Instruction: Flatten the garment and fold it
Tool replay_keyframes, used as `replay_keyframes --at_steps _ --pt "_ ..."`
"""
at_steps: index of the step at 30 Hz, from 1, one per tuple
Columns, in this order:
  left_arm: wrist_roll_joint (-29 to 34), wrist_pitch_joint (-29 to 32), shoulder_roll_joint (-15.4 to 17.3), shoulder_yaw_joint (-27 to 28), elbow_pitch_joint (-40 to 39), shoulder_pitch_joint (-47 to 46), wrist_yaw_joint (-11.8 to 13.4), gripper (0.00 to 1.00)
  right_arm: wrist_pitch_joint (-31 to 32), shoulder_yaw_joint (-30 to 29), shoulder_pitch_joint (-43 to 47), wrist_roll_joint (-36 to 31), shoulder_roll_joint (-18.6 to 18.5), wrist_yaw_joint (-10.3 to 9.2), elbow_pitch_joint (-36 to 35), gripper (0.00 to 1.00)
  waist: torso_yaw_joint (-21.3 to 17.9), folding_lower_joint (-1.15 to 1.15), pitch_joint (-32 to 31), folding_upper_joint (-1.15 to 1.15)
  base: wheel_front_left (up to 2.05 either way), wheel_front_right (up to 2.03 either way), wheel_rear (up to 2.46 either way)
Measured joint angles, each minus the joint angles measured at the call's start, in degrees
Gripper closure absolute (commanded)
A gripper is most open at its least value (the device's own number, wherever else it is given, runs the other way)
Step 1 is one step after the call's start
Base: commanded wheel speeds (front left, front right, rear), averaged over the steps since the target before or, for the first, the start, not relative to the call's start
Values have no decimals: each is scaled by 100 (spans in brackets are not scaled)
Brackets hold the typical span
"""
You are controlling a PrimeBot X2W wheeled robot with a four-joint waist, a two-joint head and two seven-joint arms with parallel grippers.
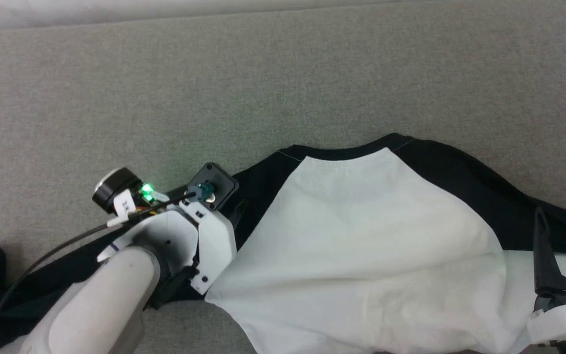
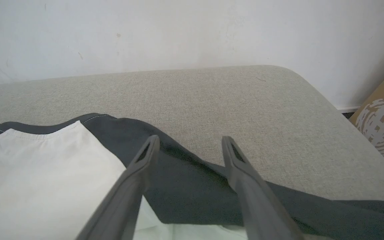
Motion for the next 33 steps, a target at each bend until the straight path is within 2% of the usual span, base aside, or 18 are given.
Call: replay_keyframes --at_steps 5,8,12,14,18,21,28,33 --pt "164 -33 -59 -76 252 -288 -7 0 4 31 -18 1 0 0 -21 0 -31 0 160 0 0 0 0" --pt "105 227 -92 -174 420 -314 -9 0 4 53 -66 10 0 0 -19 0 -39 0 247 0 0 0 0" --pt "-302 730 -97 -188 423 -456 -43 0 5 92 -146 33 0 0 -18 0 -55 -1 334 0 0 0 0" --pt "-469 871 -64 -191 365 -500 -44 100 24 89 -152 33 0 0 -16 0 -59 -2 361 0 0 0 0" --pt "-670 849 -55 -279 271 -481 -101 100 29 80 -197 32 1 0 7 0 -37 -1 362 0 0 0 0" --pt "-715 588 -81 -236 219 -371 -55 100 27 79 -226 33 0 0 45 0 -6 0 309 0 0 0 0" --pt "-437 -688 -213 138 24 -75 613 100 -5 89 -229 36 0 0 156 0 74 0 63 0 0 0 0" --pt "-622 -1132 -359 505 -378 500 1116 100 -3 98 -198 44 1 0 190 0 128 -1 -157 0 0 0 0"
